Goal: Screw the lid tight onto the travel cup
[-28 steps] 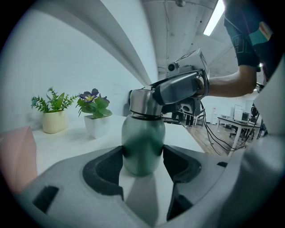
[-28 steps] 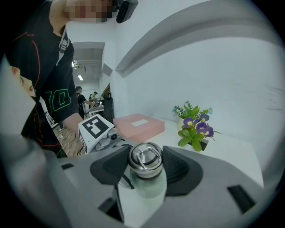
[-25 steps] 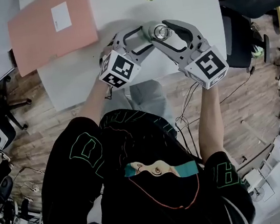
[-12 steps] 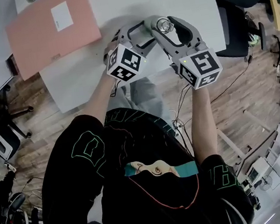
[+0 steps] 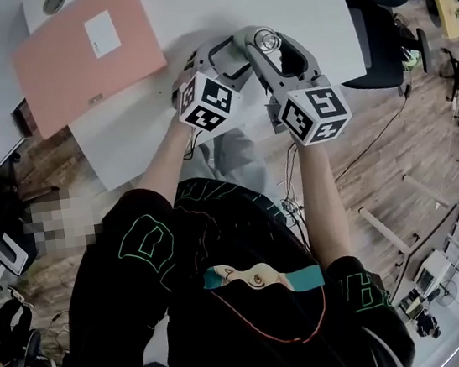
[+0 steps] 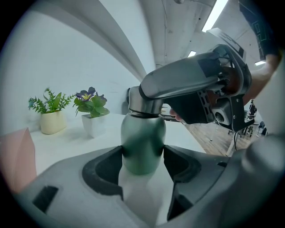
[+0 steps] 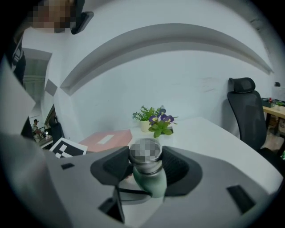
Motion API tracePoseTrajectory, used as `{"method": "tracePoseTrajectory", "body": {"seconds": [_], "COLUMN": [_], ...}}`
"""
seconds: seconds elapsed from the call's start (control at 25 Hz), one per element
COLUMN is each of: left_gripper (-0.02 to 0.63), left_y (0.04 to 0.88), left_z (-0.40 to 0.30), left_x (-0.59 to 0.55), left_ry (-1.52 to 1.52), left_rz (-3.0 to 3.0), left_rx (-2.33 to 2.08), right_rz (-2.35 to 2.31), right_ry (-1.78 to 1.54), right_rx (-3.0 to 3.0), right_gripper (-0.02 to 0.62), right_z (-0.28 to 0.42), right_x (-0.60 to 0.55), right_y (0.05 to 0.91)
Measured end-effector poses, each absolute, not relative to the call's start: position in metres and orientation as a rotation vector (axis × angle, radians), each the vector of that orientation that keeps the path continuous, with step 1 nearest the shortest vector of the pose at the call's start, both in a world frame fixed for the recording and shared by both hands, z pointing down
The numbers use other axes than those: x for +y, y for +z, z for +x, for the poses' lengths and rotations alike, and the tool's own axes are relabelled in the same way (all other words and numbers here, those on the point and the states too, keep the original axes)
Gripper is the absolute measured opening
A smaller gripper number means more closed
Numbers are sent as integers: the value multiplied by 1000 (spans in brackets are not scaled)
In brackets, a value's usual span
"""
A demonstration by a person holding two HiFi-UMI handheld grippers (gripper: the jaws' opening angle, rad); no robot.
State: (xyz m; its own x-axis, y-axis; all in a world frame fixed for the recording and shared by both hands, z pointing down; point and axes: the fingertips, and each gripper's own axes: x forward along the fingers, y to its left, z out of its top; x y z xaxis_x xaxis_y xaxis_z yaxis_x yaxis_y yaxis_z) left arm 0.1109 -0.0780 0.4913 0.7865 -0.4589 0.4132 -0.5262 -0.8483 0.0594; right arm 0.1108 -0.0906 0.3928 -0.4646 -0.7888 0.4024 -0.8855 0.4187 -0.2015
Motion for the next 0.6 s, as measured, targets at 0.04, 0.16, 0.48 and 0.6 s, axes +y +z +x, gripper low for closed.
{"method": "tracePoseTrajectory", "body": {"seconds": [0.04,0.16,0.48,0.6], "left_gripper": [301,301,301,301], "left_y": [491,490,491,491], "left_z": [111,111,111,113], "left_x": [-78,-78,-78,-77], "left_ry": [583,583,584,585], "left_rz": [2805,2806,2805,2803], "left_rx": [-781,-783,-783,-782], "right_rz": [1460,1419,1110,994], "right_ry": [563,505,251,190], "right_rx": [-2434,-2437,-2476,-2490], "right_gripper": [238,241,270,270], "right_z": [111,111,105,103], "right_x": [-90,-90,-87,-89], "right_y": [393,392,389,390]}}
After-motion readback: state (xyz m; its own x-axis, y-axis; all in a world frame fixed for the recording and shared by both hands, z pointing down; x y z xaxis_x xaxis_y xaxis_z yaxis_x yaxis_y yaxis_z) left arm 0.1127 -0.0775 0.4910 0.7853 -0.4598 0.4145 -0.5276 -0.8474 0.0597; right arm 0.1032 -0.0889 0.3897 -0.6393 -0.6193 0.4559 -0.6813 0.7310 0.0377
